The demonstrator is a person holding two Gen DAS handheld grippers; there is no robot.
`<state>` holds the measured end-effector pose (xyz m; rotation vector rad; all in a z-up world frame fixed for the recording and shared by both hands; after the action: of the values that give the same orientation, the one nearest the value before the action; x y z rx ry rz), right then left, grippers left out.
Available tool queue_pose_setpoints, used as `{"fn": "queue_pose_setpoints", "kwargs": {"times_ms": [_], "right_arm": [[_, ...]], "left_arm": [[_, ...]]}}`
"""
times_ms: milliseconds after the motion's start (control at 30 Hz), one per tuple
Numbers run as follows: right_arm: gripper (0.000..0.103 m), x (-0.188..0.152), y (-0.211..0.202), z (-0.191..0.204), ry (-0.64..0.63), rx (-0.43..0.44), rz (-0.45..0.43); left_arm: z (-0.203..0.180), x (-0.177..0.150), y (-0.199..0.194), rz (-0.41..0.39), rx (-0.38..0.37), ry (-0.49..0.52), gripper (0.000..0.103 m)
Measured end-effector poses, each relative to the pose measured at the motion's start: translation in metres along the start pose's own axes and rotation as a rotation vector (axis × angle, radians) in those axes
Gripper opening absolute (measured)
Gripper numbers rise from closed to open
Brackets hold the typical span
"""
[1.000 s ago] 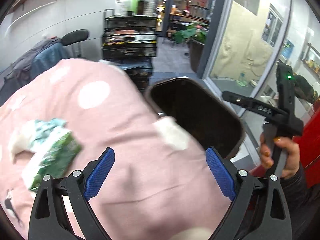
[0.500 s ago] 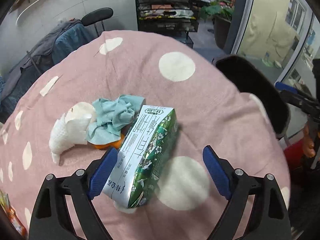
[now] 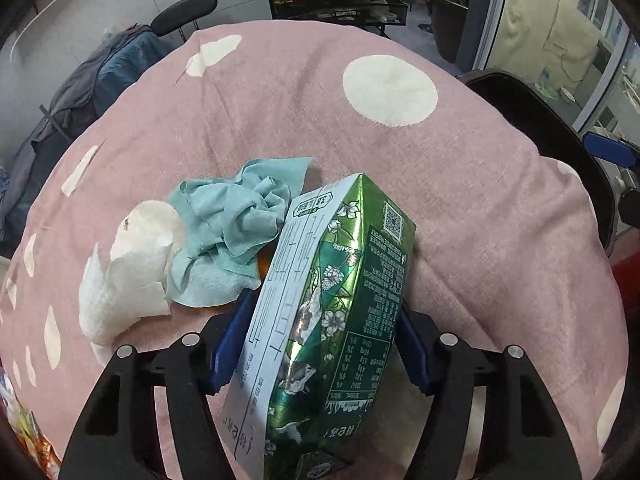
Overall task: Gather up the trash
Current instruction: 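Grasp the green juice carton with the left tool and lift it, then grasp the teal cloth with the right tool while the left tool holds the carton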
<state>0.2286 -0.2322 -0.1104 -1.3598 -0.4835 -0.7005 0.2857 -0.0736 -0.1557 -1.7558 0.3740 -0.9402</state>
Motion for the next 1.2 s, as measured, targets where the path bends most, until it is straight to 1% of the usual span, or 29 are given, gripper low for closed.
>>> {"fn": "queue_pose_setpoints", "kwargs": {"times_ms": [167,233,367,500,600,733,800,833,867,900,933,967,1067,1200], "right_arm": [[0.091,0.012,0.008,0.022,-0.052,0.030,0.004],[0.091,0.019,0.012,0.034,-0.080,0.051,0.004],[0.091,0.029,0.025,0.060,-0.145,0.079,0.013],[0.091,0.036,0.047,0.092,-0.217,0.114,0.059],[0.091,0.039,0.065,0.120,-0.294,0.108,0.098],[0.090,0.047,0.094,0.149,-0.378,0.078,0.142],[0.077,0.051,0.110,0.157,-0.393,0.069,0.174],[0.074,0.052,0.118,0.160,-0.397,0.058,0.192],[0.068,0.053,0.125,0.161,-0.400,0.052,0.210],[0.053,0.052,0.131,0.161,-0.402,0.051,0.224],[0.042,0.051,0.136,0.161,-0.400,0.052,0.242],[0.034,0.051,0.138,0.160,-0.390,0.057,0.247],[0.026,0.052,0.130,0.157,-0.387,0.061,0.212],[0.024,0.055,0.111,0.150,-0.361,0.056,0.147]], "left_arm": [[-0.006,-0.011,-0.028,-0.123,-0.022,-0.075,0.062],[-0.005,-0.016,-0.044,-0.186,-0.030,-0.110,0.061],[0.003,-0.028,-0.077,-0.319,-0.020,-0.194,0.060],[0.014,-0.047,-0.104,-0.423,0.058,-0.262,0.058],[0.023,-0.057,-0.112,-0.461,0.073,-0.316,0.057],[0.031,-0.062,-0.115,-0.487,0.073,-0.375,0.056],[0.031,-0.063,-0.116,-0.497,0.061,-0.390,0.056],[0.031,-0.064,-0.116,-0.501,0.058,-0.396,0.056],[0.031,-0.064,-0.116,-0.507,0.059,-0.402,0.056],[0.030,-0.064,-0.116,-0.508,0.058,-0.404,0.056],[0.029,-0.065,-0.115,-0.508,0.056,-0.404,0.056],[0.029,-0.065,-0.115,-0.508,0.056,-0.405,0.056],[0.029,-0.066,-0.116,-0.514,0.064,-0.402,0.056],[0.025,-0.066,-0.118,-0.529,0.067,-0.401,0.056]]}}
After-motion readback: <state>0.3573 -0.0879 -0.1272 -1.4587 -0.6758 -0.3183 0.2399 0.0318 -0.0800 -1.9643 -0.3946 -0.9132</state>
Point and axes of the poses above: each gripper's, at about its wrist camera, not at the fingertips, and y roughly the way its jaws point, z to its left, x to its top, the point moved 8 cm from there along y, roughly the way its jaws point, and after that the axes turned 14 degrees about -x, right-handed, at the moved point
